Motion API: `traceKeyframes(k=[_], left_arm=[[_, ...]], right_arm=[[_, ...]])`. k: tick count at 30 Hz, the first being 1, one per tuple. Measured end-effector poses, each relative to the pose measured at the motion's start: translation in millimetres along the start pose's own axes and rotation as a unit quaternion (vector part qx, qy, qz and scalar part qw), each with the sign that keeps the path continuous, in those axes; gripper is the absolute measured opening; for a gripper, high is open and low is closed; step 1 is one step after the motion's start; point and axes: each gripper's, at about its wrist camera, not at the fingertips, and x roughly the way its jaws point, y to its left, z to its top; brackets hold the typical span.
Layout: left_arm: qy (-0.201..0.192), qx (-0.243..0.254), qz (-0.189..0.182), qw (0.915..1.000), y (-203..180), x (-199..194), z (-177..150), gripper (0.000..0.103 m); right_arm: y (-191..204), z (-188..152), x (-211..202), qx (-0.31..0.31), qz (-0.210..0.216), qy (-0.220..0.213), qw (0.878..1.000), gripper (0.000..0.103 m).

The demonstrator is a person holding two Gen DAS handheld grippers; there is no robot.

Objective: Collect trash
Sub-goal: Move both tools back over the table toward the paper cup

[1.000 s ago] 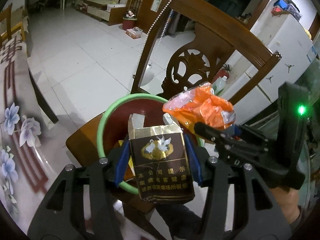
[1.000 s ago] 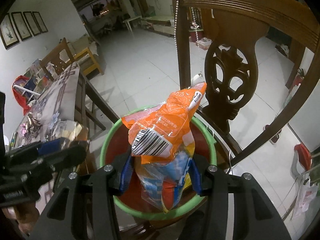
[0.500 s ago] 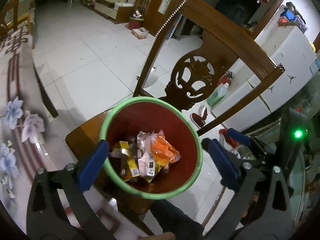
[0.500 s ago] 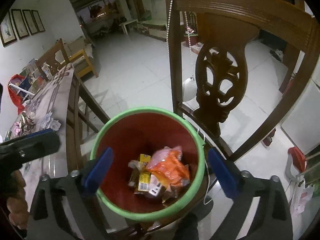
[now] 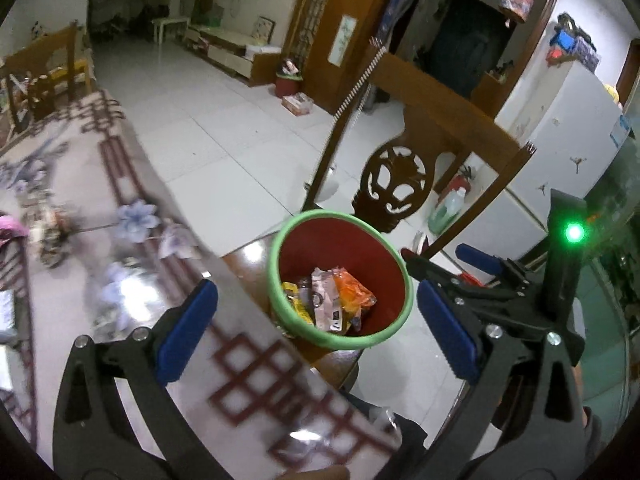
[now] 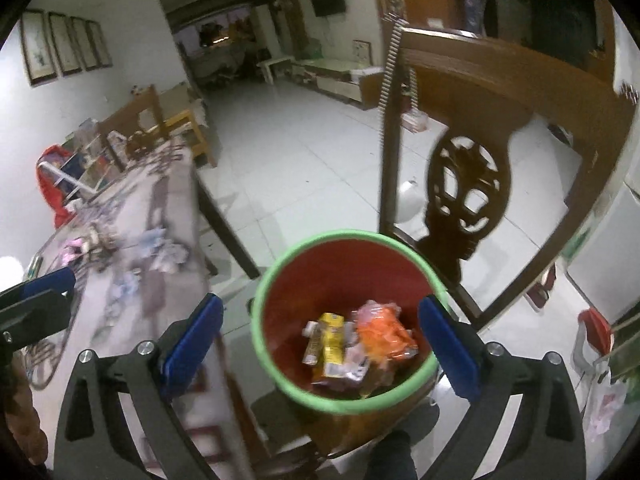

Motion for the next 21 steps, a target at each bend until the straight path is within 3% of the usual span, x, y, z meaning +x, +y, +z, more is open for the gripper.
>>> traceKeyframes(k=[5, 12, 17, 21], left_arm=[[-0.022, -0.013, 0.017, 0.9995, 25.5, -51.6, -13.6, 0.098], [-0.041, -0.033, 0.073, 0.9959, 78.1, -119.9, -42.8, 0.098], [-0.061, -0.082, 0.130, 0.9861, 132.8, -163.6, -64.4, 0.098], [-0.066, -0.119, 0.154, 0.9786, 172.5, -187.6, -80.2, 0.098]], right_arm=[[49.6, -0.1, -22.1, -0.032, 0.015, -0.006, 0.999, 0.096], [129.2, -4.4, -37.1, -0.079, 0.050, -0.006, 0.996, 0.096], [193.4, -10.8, -38.9, -0.127, 0.076, 0.002, 0.989, 0.096], [243.8, -18.5, -37.1, -0.164, 0.102, 0.008, 0.981, 0.096]])
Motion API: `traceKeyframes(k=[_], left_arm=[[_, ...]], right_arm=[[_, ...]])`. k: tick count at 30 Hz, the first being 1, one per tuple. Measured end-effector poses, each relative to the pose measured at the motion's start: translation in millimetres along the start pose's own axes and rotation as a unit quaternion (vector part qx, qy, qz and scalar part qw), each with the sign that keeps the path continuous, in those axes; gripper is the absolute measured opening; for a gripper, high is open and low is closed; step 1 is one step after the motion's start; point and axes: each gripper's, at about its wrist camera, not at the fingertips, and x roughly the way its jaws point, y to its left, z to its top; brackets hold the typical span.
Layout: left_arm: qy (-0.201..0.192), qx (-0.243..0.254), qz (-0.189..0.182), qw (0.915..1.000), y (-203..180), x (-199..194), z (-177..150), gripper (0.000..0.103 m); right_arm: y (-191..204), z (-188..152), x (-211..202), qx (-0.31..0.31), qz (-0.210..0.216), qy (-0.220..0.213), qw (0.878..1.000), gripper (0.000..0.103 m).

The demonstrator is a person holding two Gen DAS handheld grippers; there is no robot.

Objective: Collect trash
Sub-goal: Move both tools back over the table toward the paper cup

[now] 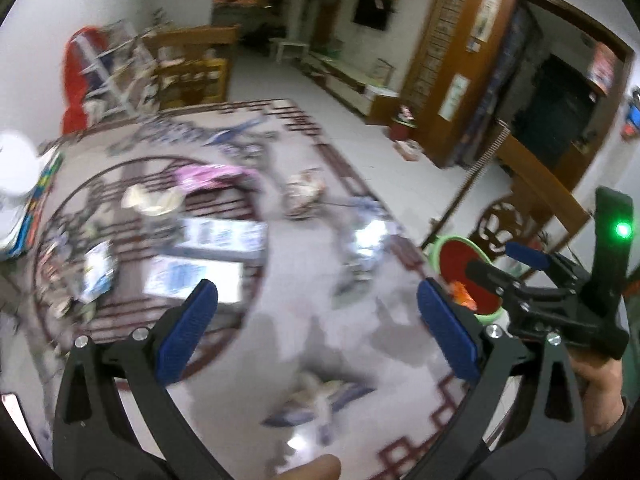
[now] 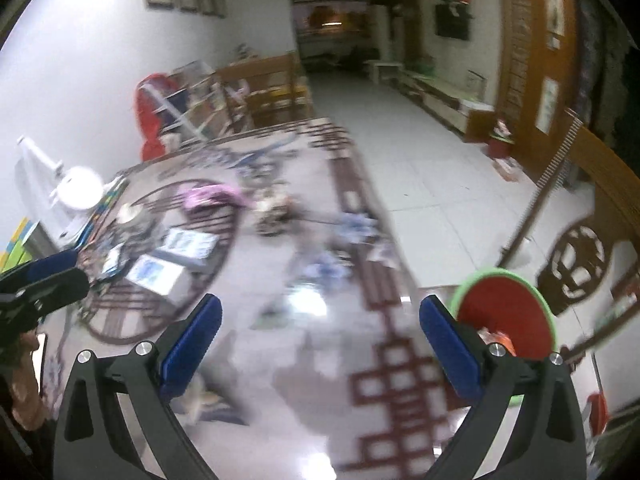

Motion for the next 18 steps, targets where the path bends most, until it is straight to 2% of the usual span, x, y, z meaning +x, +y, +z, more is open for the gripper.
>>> traceKeyframes(k=[7, 11, 18], left_arm=[[-0.005, -0.035, 0.058, 0.9977, 76.5, -21.4, -1.1, 0.098], [-0.001, -0.053, 0.093, 0.9943, 121.4, -26.9, 3.0, 0.098], [0.009, -0.113, 0.115, 0.9869, 194.1, -20.7, -4.4, 0.098]], right_arm=[[75.0, 9.7, 24.6, -0.055, 0.051, 0.003, 0.997, 0.096], [105.9, 18.1, 42.8, -0.074, 0.062, 0.008, 0.995, 0.096], [149.0, 28.7, 76.5, -0.108, 0.075, 0.022, 0.991, 0.096]])
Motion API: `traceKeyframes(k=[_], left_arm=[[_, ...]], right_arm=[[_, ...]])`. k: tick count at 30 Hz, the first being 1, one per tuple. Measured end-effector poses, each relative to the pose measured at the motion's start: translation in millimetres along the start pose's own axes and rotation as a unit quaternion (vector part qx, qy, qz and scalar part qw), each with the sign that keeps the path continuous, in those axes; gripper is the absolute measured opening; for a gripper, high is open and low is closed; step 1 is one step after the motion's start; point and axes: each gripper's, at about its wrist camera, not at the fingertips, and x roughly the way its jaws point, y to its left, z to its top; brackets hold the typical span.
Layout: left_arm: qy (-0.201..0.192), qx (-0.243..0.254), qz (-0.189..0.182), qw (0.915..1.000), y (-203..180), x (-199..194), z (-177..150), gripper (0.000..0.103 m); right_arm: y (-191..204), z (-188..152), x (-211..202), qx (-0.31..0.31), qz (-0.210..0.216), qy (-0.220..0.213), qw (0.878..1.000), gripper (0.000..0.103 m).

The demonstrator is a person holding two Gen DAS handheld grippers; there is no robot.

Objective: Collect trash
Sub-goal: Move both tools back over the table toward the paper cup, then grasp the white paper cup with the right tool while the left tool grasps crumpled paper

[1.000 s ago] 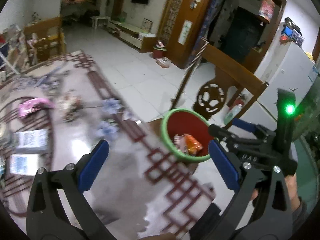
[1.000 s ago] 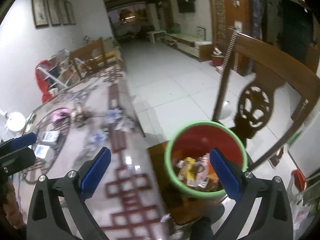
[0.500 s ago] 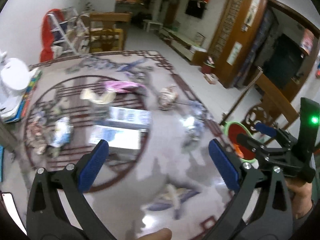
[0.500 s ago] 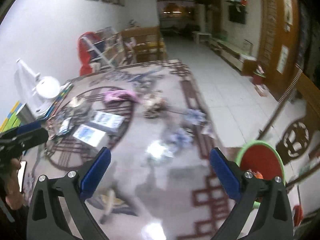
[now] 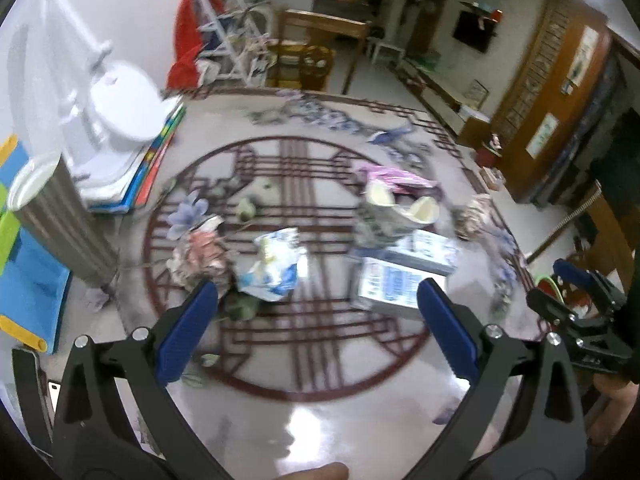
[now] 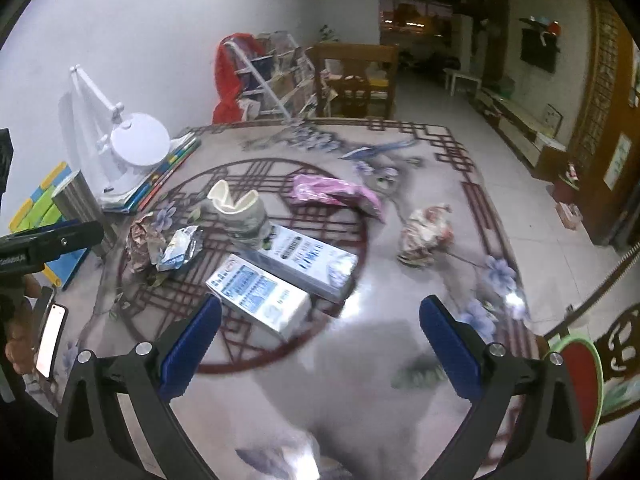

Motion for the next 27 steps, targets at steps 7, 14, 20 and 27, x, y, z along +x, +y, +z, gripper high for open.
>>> traceKeyframes(k=[7, 14, 20, 27], left_arm=[[0.034, -0.040, 0.045, 0.9976, 45.2, 30.1, -1.0, 0.098], [0.058, -0.090, 0.056, 0.9927, 80.0, 61.9, 2.4, 0.098], [0.066, -0.103, 0.051, 0.9911, 93.1, 90.3, 13.0, 0.098], [0.081, -0.086, 0.088, 0.9891, 91.2, 117.0, 16.3, 0.098]], right_arm=[[24.7, 18.5, 39.7, -0.020, 0.015, 0.013, 1.000, 0.096], [45.9, 35.1, 86.5, -0.032, 0.034, 0.026, 0.999, 0.096], [54.1, 44.6, 116.2, -0.038, 0.033, 0.029, 0.998, 0.096], [52.9, 53.6, 141.0, -0.032, 0.049, 0.030, 0.998, 0.096]])
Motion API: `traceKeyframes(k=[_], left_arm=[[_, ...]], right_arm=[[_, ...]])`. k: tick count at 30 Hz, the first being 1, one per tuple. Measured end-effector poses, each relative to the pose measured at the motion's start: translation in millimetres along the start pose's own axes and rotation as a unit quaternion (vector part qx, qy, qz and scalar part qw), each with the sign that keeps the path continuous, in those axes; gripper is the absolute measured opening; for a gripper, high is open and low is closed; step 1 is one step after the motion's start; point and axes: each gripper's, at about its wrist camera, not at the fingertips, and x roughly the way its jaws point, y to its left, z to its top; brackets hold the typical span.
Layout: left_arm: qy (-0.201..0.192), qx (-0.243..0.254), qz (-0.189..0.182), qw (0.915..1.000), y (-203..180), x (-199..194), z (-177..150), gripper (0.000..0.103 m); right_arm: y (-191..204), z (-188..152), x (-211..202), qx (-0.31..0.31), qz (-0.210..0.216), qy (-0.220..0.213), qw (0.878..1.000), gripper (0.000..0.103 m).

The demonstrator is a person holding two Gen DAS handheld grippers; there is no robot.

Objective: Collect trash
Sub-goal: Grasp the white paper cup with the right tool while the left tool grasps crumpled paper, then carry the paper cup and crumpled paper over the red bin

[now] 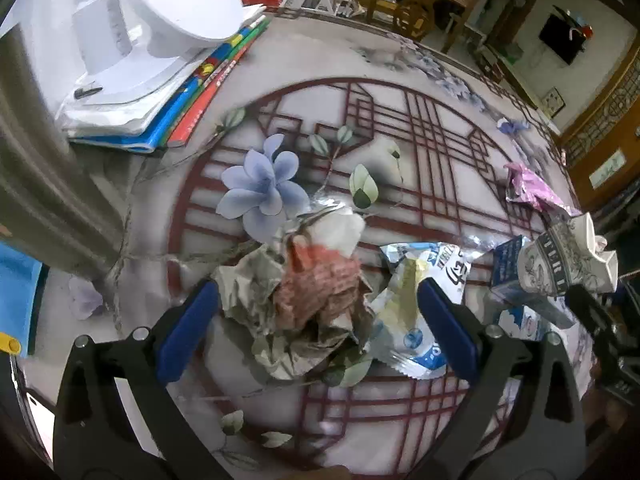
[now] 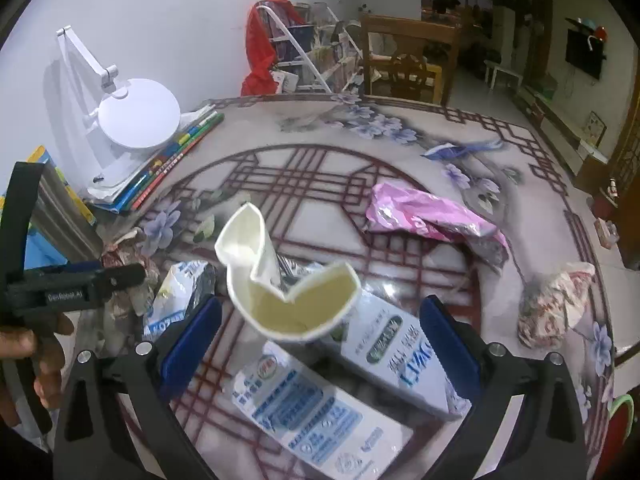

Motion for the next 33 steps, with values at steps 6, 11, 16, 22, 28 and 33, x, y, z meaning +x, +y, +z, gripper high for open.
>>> traceKeyframes(k=[6, 11, 16, 22, 28, 33], left_arm=[[0.016, -0.008, 0.008, 0.9998, 5.0, 8.6, 0.0, 0.069], [0.024, -0.002, 0.008, 0.9997, 6.5, 8.2, -2.1, 0.048], [0.001, 0.001, 0.009, 1.0000, 1.9, -10.4, 1.5, 0.045], [-0.044, 0.008, -0.004, 0.9990, -10.4, -48.1, 10.0, 0.045], [-0.080, 0.060, -0.030, 0.9946, -53.4, -82.1, 2.4, 0.045], [-0.075, 0.095, -0.073, 0.9899, -92.5, -96.0, -20.3, 0.045]], right_arm=[[-2.7, 3.1, 10.8, 0.010, 0.027, 0.011, 1.000, 0.052], [2.0, 3.6, 9.8, 0.003, 0.025, 0.011, 1.000, 0.046], [8.2, 5.3, -8.2, -0.001, 0.025, -0.010, 1.000, 0.046], [11.1, 9.5, -47.7, 0.011, 0.033, -0.037, 0.999, 0.046], [8.3, 3.4, -88.3, 0.024, 0.031, -0.054, 0.998, 0.046], [-7.8, -10.9, -125.3, 0.038, 0.019, -0.066, 0.997, 0.046]])
